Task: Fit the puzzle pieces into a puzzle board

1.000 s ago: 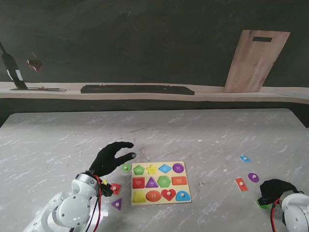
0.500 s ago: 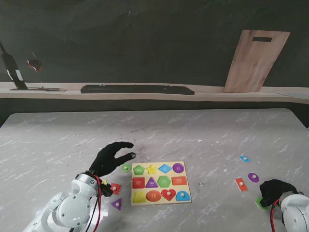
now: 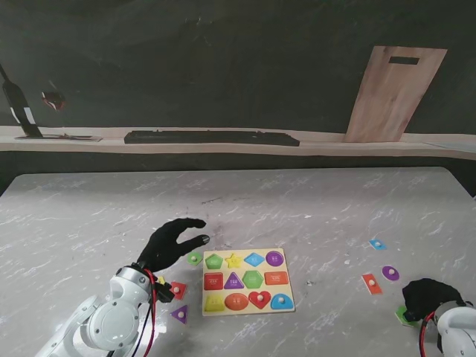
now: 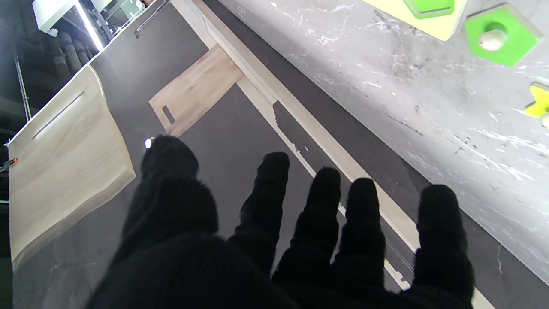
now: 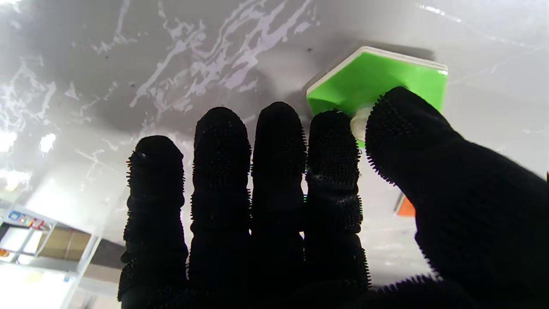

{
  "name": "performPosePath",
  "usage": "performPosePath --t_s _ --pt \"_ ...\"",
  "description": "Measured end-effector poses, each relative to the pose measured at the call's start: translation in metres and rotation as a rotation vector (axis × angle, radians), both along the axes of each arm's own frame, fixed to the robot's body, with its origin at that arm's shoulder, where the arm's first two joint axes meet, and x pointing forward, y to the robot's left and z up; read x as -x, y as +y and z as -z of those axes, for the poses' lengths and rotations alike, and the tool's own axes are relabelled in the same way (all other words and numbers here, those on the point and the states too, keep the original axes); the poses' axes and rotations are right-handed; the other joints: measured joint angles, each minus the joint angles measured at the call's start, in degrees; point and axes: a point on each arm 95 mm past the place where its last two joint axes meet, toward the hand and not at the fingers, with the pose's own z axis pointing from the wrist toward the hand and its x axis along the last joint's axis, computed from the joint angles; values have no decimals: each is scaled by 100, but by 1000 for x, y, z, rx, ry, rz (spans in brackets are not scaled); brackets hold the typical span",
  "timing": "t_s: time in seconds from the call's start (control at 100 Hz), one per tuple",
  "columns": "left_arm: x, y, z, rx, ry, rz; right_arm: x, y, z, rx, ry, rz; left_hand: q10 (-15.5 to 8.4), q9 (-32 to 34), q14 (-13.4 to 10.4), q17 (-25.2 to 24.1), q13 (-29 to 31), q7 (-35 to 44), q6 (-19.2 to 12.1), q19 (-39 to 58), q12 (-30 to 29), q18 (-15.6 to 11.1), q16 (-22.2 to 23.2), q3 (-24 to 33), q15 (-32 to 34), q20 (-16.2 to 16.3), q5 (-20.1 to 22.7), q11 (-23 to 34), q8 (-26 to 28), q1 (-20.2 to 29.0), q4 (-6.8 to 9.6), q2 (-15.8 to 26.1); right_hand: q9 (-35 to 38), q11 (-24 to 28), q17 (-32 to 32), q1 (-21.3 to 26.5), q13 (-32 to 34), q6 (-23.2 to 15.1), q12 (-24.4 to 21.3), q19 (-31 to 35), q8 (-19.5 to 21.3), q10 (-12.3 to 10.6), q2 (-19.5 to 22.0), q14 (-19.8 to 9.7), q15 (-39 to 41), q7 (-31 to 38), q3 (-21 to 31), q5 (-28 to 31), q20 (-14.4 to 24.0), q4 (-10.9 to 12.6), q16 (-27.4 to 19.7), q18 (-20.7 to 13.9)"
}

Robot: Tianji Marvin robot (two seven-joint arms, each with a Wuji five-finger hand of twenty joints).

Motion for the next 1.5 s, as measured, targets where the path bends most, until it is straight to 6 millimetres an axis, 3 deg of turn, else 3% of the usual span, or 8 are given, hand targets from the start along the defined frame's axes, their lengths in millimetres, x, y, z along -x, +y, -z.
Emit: performPosePath --t_s 0.17,0.37,0.75,1.1,1.5 --pt "0 0 0 0 -1 0 4 6 -12 7 -112 -71 0 0 0 0 0 0 0 -1 0 0 0 0 0 0 0 0 0 0 35 0 0 57 45 48 64 -1 -1 96 -26 5 -20 16 98 -64 15 0 0 0 19 3" --pt "0 0 0 0 -1 -1 -5 25 -24 -5 -213 -163 0 0 0 0 0 0 0 -1 0 0 0 0 0 0 0 0 0 0 35 0 0 141 104 49 64 -1 -2 189 -26 45 -106 27 293 -64 88 0 0 0 89 11" --pt "2 5 -1 2 -16 -17 -48 112 -28 -106 -285 -378 0 0 0 0 0 0 0 -1 0 0 0 0 0 0 0 0 0 0 35 0 1 224 148 50 130 -5 -2 298 8 49 -113 32 441 -65 96 0 6 0 144 12" --pt "3 10 -2 14 -24 -31 -86 191 -32 -171 -291 -433 0 0 1 0 0 0 0 -1 0 0 0 0 0 0 1 0 0 0 35 0 67 435 248 50 250 -23 10 472 93 55 -198 37 687 -66 157 7 71 0 218 14" --pt "3 14 -3 20 -36 -47 -97 258 -19 -273 -192 -401 1 0 1 0 0 0 0 -1 0 0 0 0 0 0 1 0 0 0 35 0 67 579 282 50 294 -35 144 706 234 139 -272 118 960 -70 166 65 154 0 293 131"
